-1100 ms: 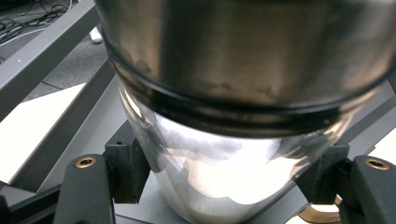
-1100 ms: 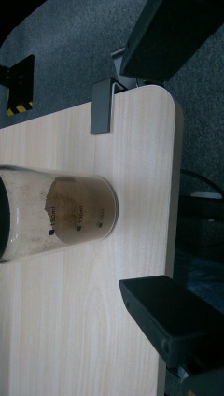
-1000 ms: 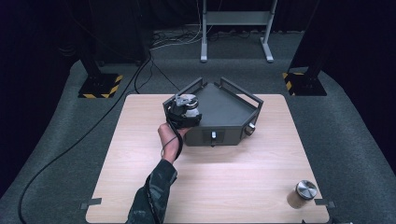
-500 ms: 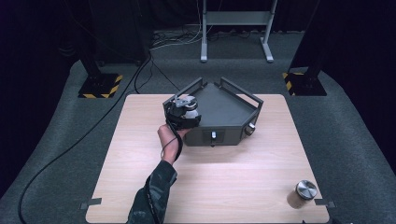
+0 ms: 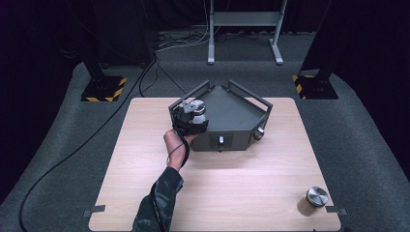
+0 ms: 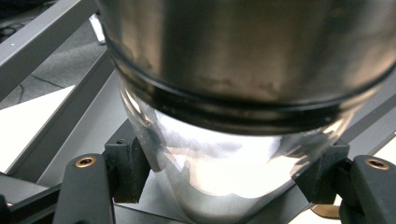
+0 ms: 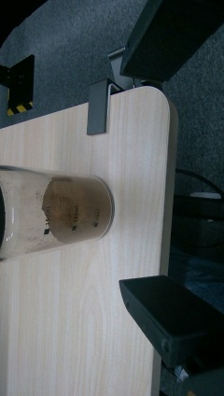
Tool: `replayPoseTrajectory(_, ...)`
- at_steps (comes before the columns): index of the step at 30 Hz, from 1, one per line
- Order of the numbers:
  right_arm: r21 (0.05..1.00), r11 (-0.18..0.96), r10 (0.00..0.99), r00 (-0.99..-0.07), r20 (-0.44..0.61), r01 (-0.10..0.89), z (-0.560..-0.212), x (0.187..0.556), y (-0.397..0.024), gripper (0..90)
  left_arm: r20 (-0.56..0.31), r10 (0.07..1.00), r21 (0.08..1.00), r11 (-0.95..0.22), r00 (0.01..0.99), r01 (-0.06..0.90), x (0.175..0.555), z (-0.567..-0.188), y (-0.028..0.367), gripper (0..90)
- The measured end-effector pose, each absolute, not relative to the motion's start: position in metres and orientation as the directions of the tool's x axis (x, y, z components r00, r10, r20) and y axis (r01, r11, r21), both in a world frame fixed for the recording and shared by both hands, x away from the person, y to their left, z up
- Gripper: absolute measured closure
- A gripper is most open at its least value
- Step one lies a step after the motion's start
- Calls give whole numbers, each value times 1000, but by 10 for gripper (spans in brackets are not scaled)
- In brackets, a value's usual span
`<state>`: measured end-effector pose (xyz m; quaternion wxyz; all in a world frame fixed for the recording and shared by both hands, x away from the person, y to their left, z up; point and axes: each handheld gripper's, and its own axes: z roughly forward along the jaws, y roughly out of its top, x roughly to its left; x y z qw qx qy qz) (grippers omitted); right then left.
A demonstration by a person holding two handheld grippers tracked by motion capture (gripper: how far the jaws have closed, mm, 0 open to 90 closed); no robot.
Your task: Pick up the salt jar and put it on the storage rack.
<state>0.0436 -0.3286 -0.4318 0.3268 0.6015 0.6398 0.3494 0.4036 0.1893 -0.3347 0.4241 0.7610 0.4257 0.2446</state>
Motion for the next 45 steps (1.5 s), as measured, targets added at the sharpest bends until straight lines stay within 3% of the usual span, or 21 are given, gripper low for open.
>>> replayPoseTrajectory(25,840,29,998,-60,5,541,-433,44,-329,0,-3,850,862,-264,527,432,404,-339,194,307)
replayPoseTrajectory(28,841,28,998,-61,6,541,-433,44,-329,0,-36,846,859,-246,533,449,408,-340,198,203)
replayPoseTrajectory(34,842,24,998,-59,10,540,-433,45,-329,0,-18,842,858,-264,539,441,402,-338,201,28)
replayPoseTrajectory(45,844,25,998,-61,10,536,-433,46,-328,0,80,846,852,-333,527,404,370,-341,212,2)
